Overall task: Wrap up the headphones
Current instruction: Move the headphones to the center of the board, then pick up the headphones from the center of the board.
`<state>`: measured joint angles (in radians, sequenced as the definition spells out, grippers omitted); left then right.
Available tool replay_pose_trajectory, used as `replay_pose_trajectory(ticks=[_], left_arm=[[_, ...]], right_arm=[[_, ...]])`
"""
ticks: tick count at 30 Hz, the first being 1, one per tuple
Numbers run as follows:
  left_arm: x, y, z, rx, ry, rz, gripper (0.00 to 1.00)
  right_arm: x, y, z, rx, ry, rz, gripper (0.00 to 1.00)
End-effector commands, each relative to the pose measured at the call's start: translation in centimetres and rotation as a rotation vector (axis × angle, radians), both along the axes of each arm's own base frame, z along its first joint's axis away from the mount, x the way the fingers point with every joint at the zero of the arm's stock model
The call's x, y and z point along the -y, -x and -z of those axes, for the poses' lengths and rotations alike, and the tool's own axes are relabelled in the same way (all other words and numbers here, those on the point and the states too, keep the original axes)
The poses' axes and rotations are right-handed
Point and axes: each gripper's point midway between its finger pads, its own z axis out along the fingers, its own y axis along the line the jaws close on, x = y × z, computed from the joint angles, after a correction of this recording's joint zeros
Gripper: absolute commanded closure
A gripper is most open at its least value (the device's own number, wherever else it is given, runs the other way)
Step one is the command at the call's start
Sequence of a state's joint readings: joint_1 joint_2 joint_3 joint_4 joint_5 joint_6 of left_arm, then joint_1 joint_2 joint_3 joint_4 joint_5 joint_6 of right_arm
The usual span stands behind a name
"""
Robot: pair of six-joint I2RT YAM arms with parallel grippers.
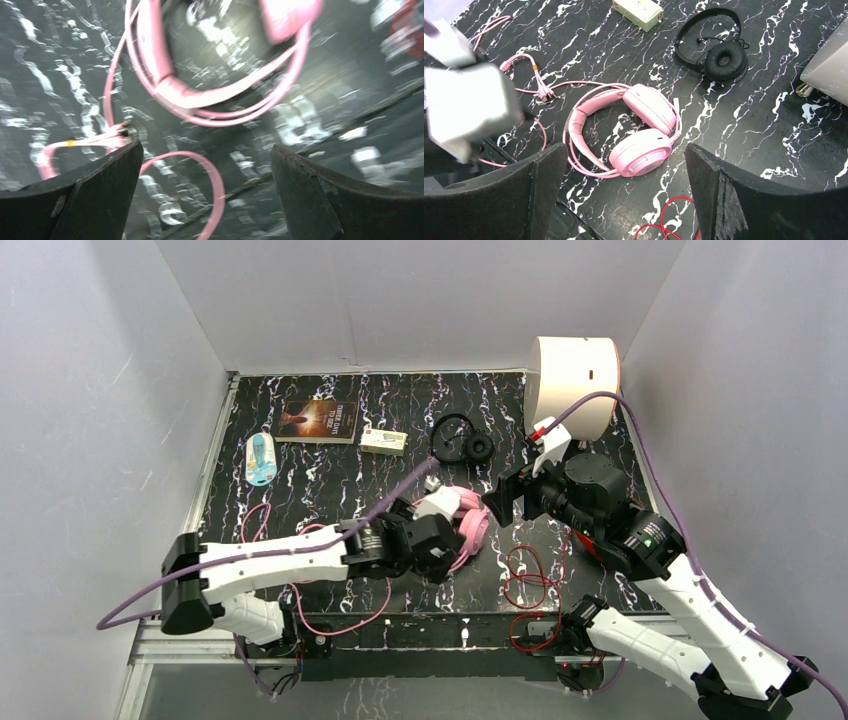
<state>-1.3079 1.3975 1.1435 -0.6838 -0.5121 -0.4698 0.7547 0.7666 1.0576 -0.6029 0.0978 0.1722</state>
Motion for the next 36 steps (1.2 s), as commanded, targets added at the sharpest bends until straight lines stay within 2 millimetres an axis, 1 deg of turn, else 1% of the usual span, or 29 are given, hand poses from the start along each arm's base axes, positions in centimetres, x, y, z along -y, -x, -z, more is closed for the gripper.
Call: replay_pose_trajectory(ticks=[1, 3, 6, 7, 9, 11, 14, 15, 16, 17, 18, 19, 20, 23, 26, 30, 31, 33, 36], left_arm=[[4.8, 0.8, -3.5, -0.262, 0.498, -0.388, 0.02], [4.3, -0.7, -3.3, -0.382, 0.577, -0.597, 0.03], [3.4, -1.4, -2.9, -0.425, 0.681, -0.813, 0.02], [2.5, -1.7, -2.3, -0.406, 0.684, -0.872, 0.02], [-0.2, -2.3, -0.7, -0.382, 0.650, -1.026, 0.02], [-2.5, -3.4, 0.7, -0.339, 0.611, -1.124, 0.02], [-4.8, -4.0, 3.4, -0.294, 0.528, -1.234, 0.02], [-5.1, -4.2, 4.4, -0.277, 0.496, -1.242, 0.02], [-5.2, -4.6, 5.3, -0.253, 0.472, -1.223, 0.05], [-5.8, -4.7, 6.5, -0.224, 0.427, -1.233, 0.08], [-6.4, -4.7, 7.6, -0.201, 0.386, -1.247, 0.13], [-6.5, -5.0, 8.5, -0.182, 0.360, -1.234, 0.18], [-6.4, -5.3, 9.2, -0.167, 0.339, -1.213, 0.21], [-5.0, -6.2, 10.3, -0.162, 0.313, -1.125, 0.29], [-4.9, -6.0, 11.8, -0.169, 0.249, -1.121, 0.31], [-5.4, -5.0, 14.2, -0.199, 0.147, -1.138, 0.33], [-5.4, -4.6, 14.9, -0.220, 0.129, -1.146, 0.33], [-5.2, -4.4, 15.9, -0.240, 0.106, -1.132, 0.35], [-5.2, -4.8, 16.5, -0.222, 0.082, -1.099, 0.48]], right_arm=[[-0.6, -0.2, -2.8, 0.071, -0.069, -0.019, 0.04], [-0.6, 0.1, -2.9, 0.064, -0.072, -0.028, 0.04], [-0.4, 0.5, -3.2, 0.071, -0.084, -0.030, 0.04], [-0.2, 0.6, -3.3, 0.075, -0.086, -0.025, 0.04], [0.2, 0.7, -3.5, 0.084, -0.095, -0.016, 0.04], [0.3, 0.9, -3.7, 0.092, -0.105, -0.015, 0.04], [0.5, 1.1, -4.0, 0.099, -0.115, -0.014, 0.04], [0.6, 1.2, -4.2, 0.102, -0.119, -0.013, 0.04], [0.6, 1.2, -4.2, 0.104, -0.122, -0.013, 0.04], [0.7, 1.2, -4.3, 0.105, -0.124, -0.011, 0.04], [0.7, 1.3, -4.3, 0.107, -0.128, -0.011, 0.04], [0.7, 1.3, -4.3, 0.109, -0.130, -0.011, 0.04], [0.6, 1.3, -4.4, 0.109, -0.132, -0.012, 0.04], [0.5, 1.2, -4.3, 0.106, -0.128, -0.016, 0.04], [0.6, 1.1, -4.2, 0.107, -0.118, -0.011, 0.04], [0.5, 1.0, -3.8, 0.103, -0.117, -0.010, 0.03], [0.4, 1.0, -3.7, 0.102, -0.119, -0.012, 0.03], [0.3, 1.0, -3.5, 0.095, -0.119, -0.017, 0.03], [0.2, 1.0, -3.4, 0.090, -0.118, -0.019, 0.03]])
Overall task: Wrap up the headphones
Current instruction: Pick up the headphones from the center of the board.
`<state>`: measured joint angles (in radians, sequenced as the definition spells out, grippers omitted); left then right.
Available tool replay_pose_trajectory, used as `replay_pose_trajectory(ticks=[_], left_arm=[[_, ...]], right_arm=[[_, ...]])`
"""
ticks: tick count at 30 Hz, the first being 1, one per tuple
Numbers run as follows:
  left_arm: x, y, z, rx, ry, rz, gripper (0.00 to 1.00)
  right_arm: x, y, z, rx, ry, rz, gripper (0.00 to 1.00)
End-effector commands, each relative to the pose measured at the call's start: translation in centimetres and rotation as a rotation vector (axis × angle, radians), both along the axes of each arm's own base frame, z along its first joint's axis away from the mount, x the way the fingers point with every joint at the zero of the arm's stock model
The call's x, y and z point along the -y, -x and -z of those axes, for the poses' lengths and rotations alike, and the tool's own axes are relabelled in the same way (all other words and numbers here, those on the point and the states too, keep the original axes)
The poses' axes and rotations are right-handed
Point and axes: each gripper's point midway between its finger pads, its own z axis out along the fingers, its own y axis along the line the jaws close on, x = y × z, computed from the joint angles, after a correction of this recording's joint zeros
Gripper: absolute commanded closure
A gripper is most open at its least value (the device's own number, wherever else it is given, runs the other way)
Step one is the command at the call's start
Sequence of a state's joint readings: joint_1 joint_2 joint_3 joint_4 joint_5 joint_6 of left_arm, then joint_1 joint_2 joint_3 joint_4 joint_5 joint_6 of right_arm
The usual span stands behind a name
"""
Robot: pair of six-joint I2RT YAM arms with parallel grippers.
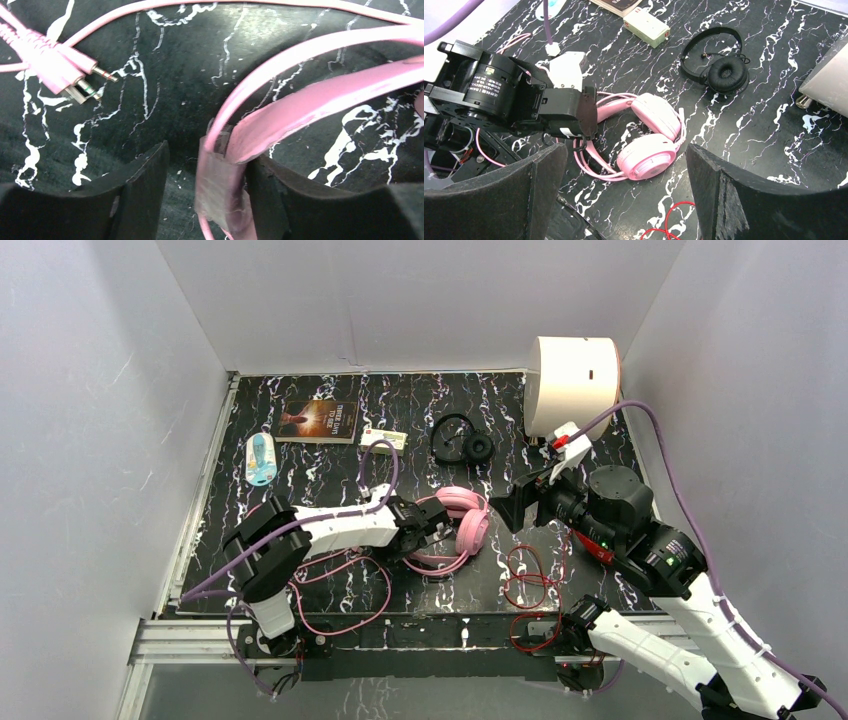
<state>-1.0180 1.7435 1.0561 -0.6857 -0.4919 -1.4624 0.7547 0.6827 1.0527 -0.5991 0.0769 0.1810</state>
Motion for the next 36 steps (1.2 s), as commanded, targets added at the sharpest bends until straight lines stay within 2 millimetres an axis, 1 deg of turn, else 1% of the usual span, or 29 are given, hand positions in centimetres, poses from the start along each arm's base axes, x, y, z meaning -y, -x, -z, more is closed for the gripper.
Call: replay_pose_trajectory(ticks=[1, 3, 5, 7, 8, 10, 12, 14, 16, 18, 19, 21, 22, 23, 25, 26, 27, 28, 29, 30, 32, 34, 36], left_arm=[[-0.6, 0.0, 3.5, -0.037, -0.073, 0.044, 0.53], [-0.9, -0.8, 2.8, -0.005, -0.110, 0.080, 0.74], [-1.9, -1.4, 1.0, 0.031, -0.168, 0.096, 0.88], [-2.2, -2.1, -1.6, 0.071, -0.191, 0.155, 0.98], [-2.5, -2.4, -3.2, 0.089, -0.203, 0.186, 1.00], [-2.9, -2.8, -6.9, 0.118, -0.223, 0.271, 1.00], [-3.2, -3.3, -11.2, 0.150, -0.226, 0.360, 1.00], [-4.7, -3.4, -15.7, 0.195, -0.269, 0.393, 1.00], [-6.2, -3.5, -19.8, 0.237, -0.322, 0.461, 1.00], [-7.8, -3.4, -23.8, 0.296, -0.349, 0.472, 1.00], [-8.4, -3.4, -25.5, 0.326, -0.359, 0.496, 1.00], [-8.8, -3.6, -28.2, 0.386, -0.378, 0.567, 1.00], [-8.9, -3.8, -29.3, 0.412, -0.388, 0.601, 1.00], [-9.2, -3.9, -30.3, 0.432, -0.414, 0.633, 1.00], [-9.6, -4.2, -31.6, 0.444, -0.464, 0.667, 1.00], [-9.5, -4.4, -31.9, 0.428, -0.511, 0.726, 1.00], [-8.9, -4.5, -31.8, 0.414, -0.514, 0.770, 1.00], [-8.3, -4.7, -31.7, 0.409, -0.514, 0.800, 1.00], [-8.1, -4.7, -31.4, 0.404, -0.515, 0.808, 1.00], [-7.8, -4.7, -30.9, 0.402, -0.503, 0.826, 1.00], [-7.1, -4.2, -30.7, 0.416, -0.439, 0.866, 1.00], [-6.3, -3.4, -30.5, 0.431, -0.360, 0.897, 1.00], [-5.6, -1.8, -29.6, 0.417, -0.238, 0.921, 1.00]], right_arm=[[-0.6, -0.4, -1.5, 0.038, -0.049, -0.002, 0.03], [-0.6, -0.4, -1.5, 0.034, -0.046, -0.003, 0.03], [-0.4, -0.3, -1.7, 0.032, -0.044, 0.000, 0.03], [-0.1, -0.2, -1.8, 0.034, -0.038, 0.010, 0.03], [0.1, -0.2, -1.8, 0.038, -0.037, 0.017, 0.03], [0.5, -0.3, -1.9, 0.045, -0.031, 0.029, 0.03], [0.7, -0.4, -1.8, 0.049, -0.021, 0.039, 0.03], [0.8, -0.6, -1.6, 0.049, -0.012, 0.049, 0.02], [1.0, -1.0, -1.2, 0.049, 0.013, 0.065, 0.01], [1.0, -1.6, -0.8, 0.059, 0.044, 0.075, 0.01], [0.7, -1.8, -0.6, 0.062, 0.058, 0.065, 0.01], [-0.2, -2.2, -0.4, 0.054, 0.074, 0.034, 0.01], [-1.2, -2.2, -0.6, 0.054, 0.074, -0.011, 0.01], [-2.6, -2.1, -1.1, 0.053, 0.070, -0.077, 0.01], [-5.4, -1.1, -3.8, 0.064, 0.043, -0.245, 0.01], [-7.3, -1.2, -5.0, 0.061, 0.068, -0.347, 0.01], [-8.1, -1.6, -6.2, 0.087, 0.094, -0.393, 0.01], [-9.8, -2.5, -6.1, 0.048, 0.119, -0.438, 0.01], [-11.3, -2.5, -6.4, 0.022, 0.102, -0.492, 0.01], [-13.1, -2.5, -6.3, 0.014, 0.076, -0.527, 0.01], [-16.3, -3.1, -4.3, 0.022, 0.085, -0.567, 0.01], [-18.1, -4.0, -2.1, -0.009, 0.084, -0.579, 0.01], [-18.8, -5.1, -0.7, -0.026, 0.043, -0.520, 0.03]])
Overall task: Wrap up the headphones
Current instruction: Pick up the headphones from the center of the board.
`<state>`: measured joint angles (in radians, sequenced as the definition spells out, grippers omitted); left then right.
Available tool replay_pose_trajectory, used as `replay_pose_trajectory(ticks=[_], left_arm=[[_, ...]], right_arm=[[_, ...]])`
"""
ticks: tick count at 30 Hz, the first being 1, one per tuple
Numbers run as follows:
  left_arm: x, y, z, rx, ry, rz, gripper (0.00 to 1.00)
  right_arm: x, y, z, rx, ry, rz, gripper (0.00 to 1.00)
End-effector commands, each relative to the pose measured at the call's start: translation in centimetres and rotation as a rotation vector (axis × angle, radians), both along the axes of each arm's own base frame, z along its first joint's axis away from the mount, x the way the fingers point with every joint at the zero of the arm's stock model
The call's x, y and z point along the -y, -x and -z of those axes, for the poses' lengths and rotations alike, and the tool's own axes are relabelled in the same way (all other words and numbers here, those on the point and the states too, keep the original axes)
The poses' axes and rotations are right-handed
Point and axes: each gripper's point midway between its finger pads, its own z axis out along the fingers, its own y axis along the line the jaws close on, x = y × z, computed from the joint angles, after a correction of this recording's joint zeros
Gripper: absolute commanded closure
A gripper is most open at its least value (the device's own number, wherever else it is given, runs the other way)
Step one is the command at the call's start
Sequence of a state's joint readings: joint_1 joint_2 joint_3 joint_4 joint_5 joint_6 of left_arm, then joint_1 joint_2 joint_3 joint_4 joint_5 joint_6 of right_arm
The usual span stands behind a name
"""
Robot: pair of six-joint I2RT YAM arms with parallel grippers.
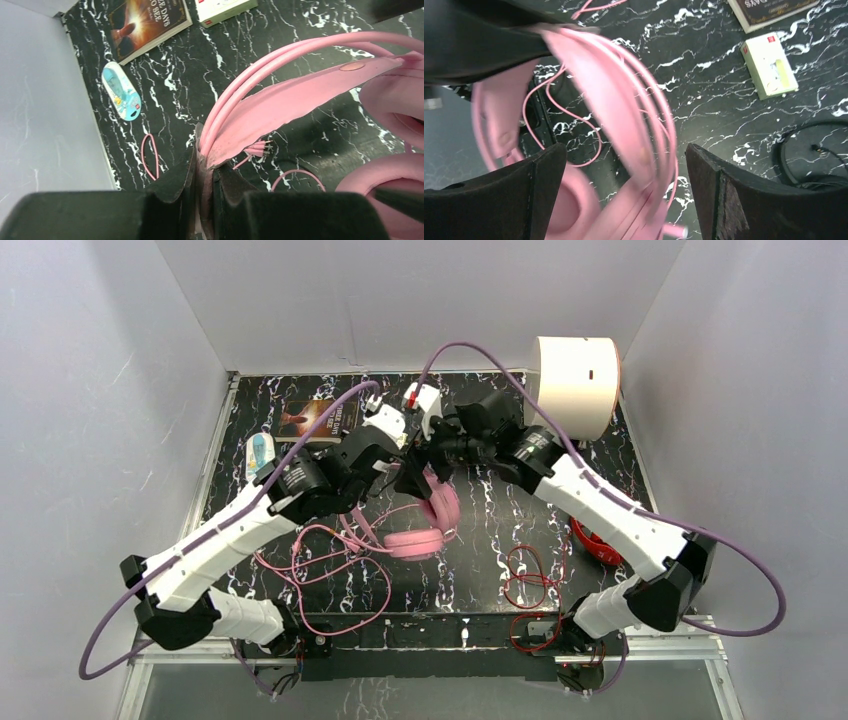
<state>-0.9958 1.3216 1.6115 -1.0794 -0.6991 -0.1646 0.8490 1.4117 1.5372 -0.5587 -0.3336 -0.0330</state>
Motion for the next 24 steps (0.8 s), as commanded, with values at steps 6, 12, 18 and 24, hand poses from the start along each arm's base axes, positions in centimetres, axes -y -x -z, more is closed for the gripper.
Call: replay_pose_trajectory(ticks=[6, 12, 18, 24], left_arm=[[1.7, 3.2, -1.1, -0.062, 0.322, 0.074, 1.00], [2.0, 4.0, 0.6, -0.149, 0.352, -0.007, 1.00], [-1.6, 3.6, 4.0, -0.177, 0.115, -0.217, 0.71], [-1.2, 3.9, 4.4, -0.191, 0.158, -0.217, 0.47]], right_arm=[[-2.7, -1.7, 2.2, -0.030, -0.070, 0.035, 0.35], [-2.6, -1.5, 0.6, 0.006, -0.159, 0.047, 1.00], [-1.6, -0.8, 0.1, 0.036, -0.123, 0.024, 1.00], [-0.6, -0.7, 0.5, 0.054, -0.085, 0.036, 1.00]])
